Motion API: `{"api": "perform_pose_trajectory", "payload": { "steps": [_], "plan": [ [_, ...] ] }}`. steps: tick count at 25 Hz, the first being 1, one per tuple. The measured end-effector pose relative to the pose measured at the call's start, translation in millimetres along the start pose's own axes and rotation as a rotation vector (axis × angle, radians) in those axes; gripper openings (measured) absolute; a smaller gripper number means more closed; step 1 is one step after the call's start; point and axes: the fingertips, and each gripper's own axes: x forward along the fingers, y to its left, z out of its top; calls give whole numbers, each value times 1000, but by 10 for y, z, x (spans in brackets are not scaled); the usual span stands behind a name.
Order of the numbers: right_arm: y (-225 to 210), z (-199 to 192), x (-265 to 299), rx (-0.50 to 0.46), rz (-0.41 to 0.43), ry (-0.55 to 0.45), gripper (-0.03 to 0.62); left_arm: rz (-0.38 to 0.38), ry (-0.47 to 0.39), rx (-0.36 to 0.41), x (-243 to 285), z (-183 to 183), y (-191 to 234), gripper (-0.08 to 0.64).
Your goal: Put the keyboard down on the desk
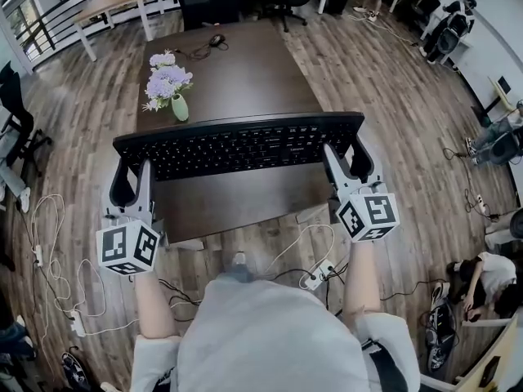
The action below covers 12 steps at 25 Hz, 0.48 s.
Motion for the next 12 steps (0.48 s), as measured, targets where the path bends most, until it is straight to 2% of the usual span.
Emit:
{"api": "perform_pose_trajectory", "payload": {
  "steps": [12],
  "plan": [
    [5, -426, 424, 34, -22, 88, 261, -17, 81, -24, 451, -408, 275, 206]
  ]
}}
